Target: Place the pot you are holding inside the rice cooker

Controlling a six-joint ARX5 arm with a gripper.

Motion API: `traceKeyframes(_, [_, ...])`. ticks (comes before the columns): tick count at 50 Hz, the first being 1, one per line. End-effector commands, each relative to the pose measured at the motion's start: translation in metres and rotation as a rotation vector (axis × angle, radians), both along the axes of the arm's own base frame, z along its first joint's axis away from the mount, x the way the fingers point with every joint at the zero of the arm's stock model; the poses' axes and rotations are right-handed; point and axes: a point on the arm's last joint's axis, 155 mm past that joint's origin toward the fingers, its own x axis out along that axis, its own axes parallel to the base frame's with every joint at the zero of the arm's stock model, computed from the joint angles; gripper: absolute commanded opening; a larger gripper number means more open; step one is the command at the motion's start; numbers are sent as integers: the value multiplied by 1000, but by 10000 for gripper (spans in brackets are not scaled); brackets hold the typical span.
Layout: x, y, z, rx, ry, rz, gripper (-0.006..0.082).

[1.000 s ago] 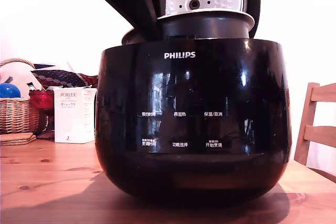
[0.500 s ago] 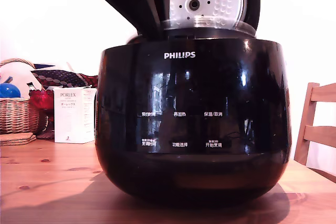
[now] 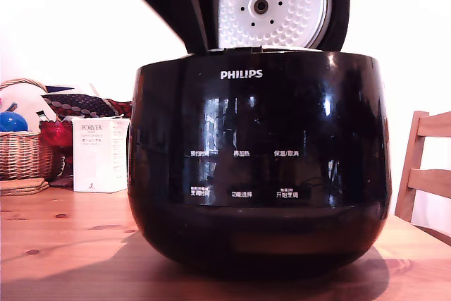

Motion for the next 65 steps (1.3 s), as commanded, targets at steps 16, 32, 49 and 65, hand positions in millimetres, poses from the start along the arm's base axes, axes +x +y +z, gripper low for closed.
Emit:
traceKeyframes(16, [11, 28, 31, 1, 32, 306, -23])
traceKeyframes(32, [80, 91, 37, -59, -4, 776, -21])
traceKeyframes(49, [177, 122, 110, -539, -148, 1093, -21])
traceKeyframes(65, [196, 129, 142, -689, -202, 1118, -21])
